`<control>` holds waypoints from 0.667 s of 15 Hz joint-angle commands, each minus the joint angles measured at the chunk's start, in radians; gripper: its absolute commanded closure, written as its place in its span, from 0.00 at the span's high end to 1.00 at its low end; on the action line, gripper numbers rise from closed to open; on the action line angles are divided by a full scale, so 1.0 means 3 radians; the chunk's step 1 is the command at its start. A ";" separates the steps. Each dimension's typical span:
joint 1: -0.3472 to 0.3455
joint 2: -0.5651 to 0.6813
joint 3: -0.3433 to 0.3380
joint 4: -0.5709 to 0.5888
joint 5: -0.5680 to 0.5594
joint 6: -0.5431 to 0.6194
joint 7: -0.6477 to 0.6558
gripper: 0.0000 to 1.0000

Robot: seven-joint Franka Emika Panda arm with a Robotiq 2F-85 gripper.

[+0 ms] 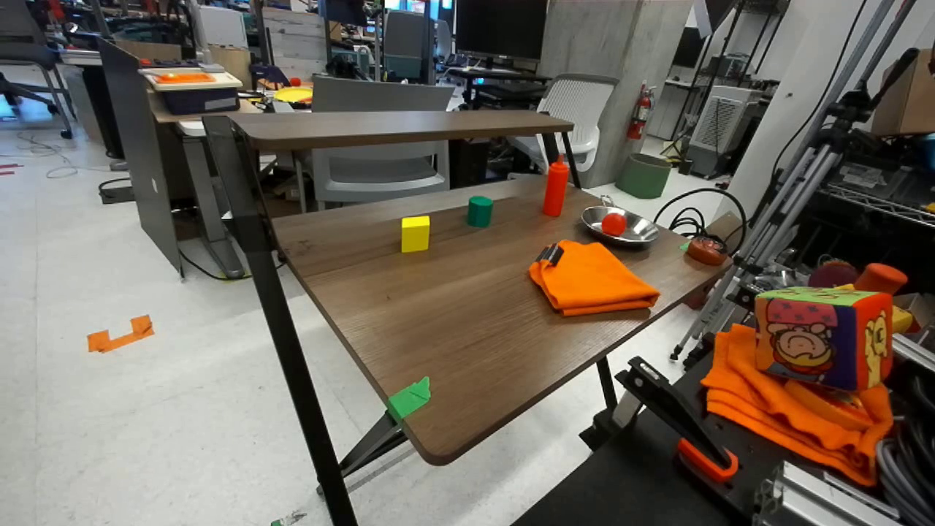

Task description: Pick up the red bowl from the pan and put it on the table

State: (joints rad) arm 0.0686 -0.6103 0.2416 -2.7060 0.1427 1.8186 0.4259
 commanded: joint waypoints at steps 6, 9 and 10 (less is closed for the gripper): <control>-0.0269 0.0156 -0.0448 0.0387 0.0079 0.0066 -0.0090 1.00; -0.0509 0.0220 -0.0736 0.0610 0.0102 0.0189 -0.0104 1.00; -0.0594 0.0262 -0.0839 0.0662 0.0109 0.0289 -0.0125 1.00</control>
State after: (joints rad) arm -0.0484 -0.5827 0.0602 -2.5748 0.1487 1.8552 0.4134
